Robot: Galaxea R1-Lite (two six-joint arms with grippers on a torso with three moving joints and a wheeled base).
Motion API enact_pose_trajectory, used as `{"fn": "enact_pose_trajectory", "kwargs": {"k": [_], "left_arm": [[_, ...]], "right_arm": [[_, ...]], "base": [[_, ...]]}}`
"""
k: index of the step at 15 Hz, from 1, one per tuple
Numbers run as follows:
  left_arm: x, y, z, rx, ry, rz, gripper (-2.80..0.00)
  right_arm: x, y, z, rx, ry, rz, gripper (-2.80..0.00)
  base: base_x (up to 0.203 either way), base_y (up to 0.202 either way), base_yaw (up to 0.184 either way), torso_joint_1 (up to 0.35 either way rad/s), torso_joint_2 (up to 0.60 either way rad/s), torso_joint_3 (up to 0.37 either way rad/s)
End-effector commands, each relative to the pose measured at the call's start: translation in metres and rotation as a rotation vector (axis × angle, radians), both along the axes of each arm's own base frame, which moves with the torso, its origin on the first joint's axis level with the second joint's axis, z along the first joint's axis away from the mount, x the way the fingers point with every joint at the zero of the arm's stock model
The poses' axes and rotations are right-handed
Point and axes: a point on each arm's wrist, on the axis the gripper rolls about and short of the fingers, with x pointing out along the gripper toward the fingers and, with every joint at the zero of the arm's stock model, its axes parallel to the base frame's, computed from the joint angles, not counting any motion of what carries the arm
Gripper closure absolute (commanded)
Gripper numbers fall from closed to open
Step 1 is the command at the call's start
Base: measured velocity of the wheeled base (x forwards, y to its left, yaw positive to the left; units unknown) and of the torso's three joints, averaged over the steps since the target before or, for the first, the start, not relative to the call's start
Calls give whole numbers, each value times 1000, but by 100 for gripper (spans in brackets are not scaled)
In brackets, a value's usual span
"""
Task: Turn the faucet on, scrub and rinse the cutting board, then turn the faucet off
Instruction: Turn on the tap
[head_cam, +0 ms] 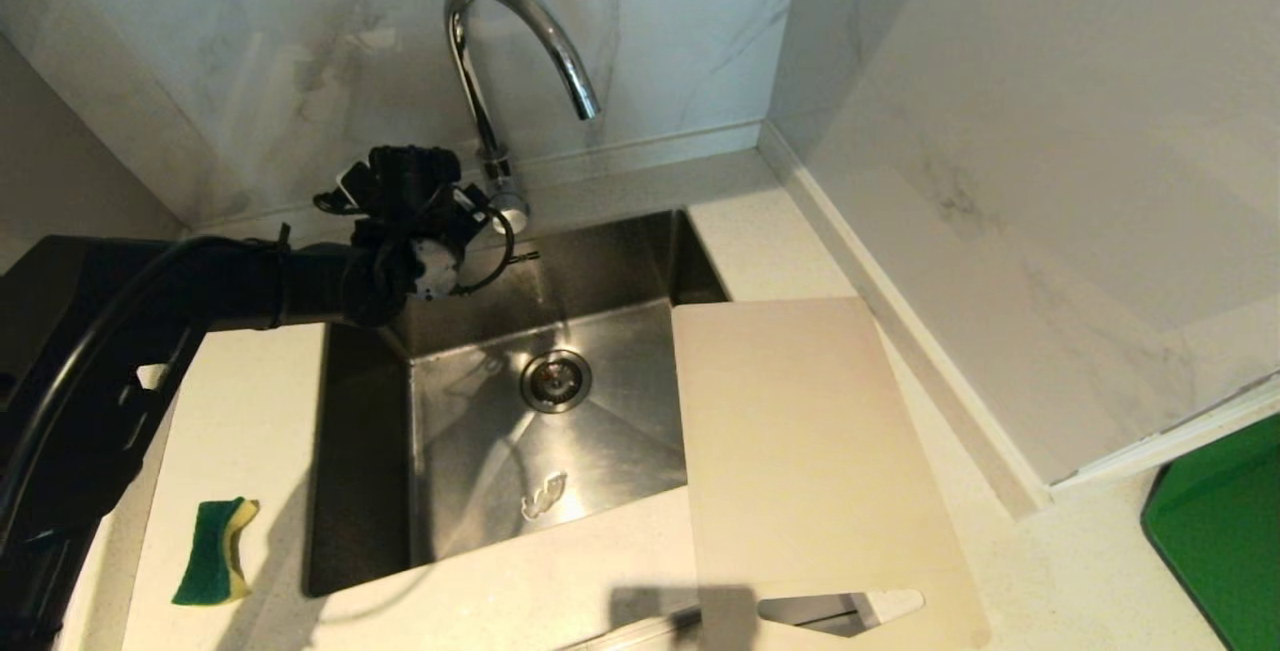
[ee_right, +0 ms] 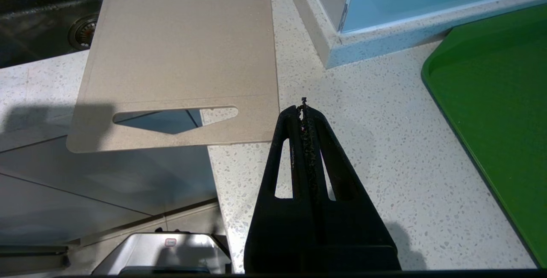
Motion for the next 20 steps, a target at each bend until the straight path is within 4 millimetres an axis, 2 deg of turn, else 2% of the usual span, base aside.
{"fn": "enact_pose_trajectory", "kwargs": {"k": [1, 5, 10, 15, 20], "left_arm": [[7, 4, -12, 8, 17, 15, -280], [11, 3, -20, 9, 29, -21, -280], [9, 6, -13, 0, 14, -45, -280], [7, 7, -18, 22, 96, -69, -280], [5, 8, -14, 13, 100, -89, -280]], "right_arm": [[0, 0, 0, 0, 1, 0, 0], [0, 0, 0, 0, 0, 0, 0], [0, 0, 0, 0, 1, 0, 0], [0, 0, 0, 0, 1, 0, 0], [0, 0, 0, 0, 1, 0, 0]], "base": [[0, 0, 0, 0, 0, 0], [0, 0, 0, 0, 0, 0], [0, 0, 0, 0, 0, 0], [0, 0, 0, 0, 0, 0], [0, 0, 0, 0, 0, 0]]}}
